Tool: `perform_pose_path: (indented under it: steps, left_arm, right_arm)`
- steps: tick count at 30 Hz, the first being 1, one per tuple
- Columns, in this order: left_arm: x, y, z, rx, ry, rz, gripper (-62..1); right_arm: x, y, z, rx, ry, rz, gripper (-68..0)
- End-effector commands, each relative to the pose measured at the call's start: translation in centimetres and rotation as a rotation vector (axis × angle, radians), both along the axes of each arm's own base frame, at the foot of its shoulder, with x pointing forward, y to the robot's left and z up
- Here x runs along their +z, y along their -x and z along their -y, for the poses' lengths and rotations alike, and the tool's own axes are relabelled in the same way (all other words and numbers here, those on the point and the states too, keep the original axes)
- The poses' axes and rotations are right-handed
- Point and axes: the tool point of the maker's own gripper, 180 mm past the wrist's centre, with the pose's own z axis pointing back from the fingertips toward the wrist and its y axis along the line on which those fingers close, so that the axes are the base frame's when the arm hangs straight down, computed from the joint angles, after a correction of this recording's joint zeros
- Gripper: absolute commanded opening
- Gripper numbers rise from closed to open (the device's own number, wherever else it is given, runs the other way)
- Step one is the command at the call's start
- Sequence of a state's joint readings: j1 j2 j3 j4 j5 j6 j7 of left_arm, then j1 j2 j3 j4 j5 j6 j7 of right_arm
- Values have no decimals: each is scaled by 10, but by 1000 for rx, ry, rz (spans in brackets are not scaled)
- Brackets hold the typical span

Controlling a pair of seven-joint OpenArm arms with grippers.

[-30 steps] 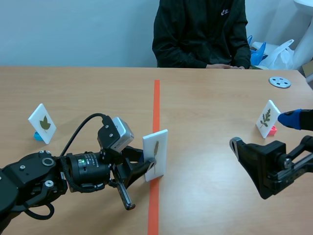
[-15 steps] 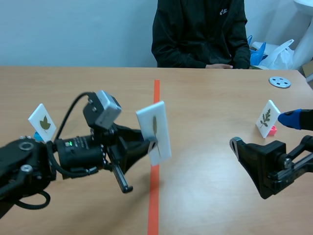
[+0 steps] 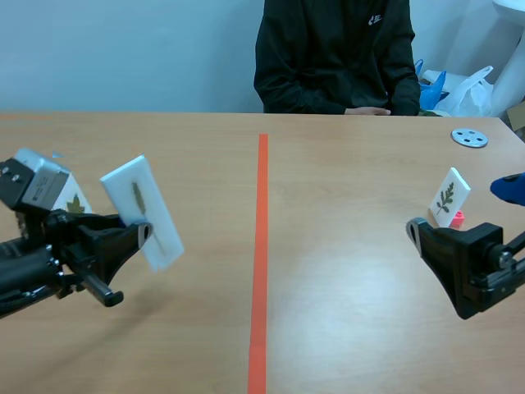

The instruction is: Sort the leaf by its shape. The table is split by an orange tape line. A compound leaf with several leaflets goes to the left side, a simple leaf with one blade goes to the right side. Return to the home posture when a red brick is placed on the table.

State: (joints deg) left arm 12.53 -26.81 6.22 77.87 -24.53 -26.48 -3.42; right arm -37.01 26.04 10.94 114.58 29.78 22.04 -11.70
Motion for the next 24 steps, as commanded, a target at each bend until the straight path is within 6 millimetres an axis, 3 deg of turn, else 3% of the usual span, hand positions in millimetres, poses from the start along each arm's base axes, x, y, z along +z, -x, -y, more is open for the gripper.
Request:
perform_pose_path:
  steps: [1,8,24]
  left_arm:
    - [10,-8,-11,60,28,33,-554]
    - [14,-22,-65,311,12,54,-554]
    - [-20,-20,-135,688,8,39,-554]
  right_arm:
    - [8,-5,5,-13,1,35,4]
    - [9,-6,7,-17,1,38,4]
    - [9,-6,7,-17,1,38,4]
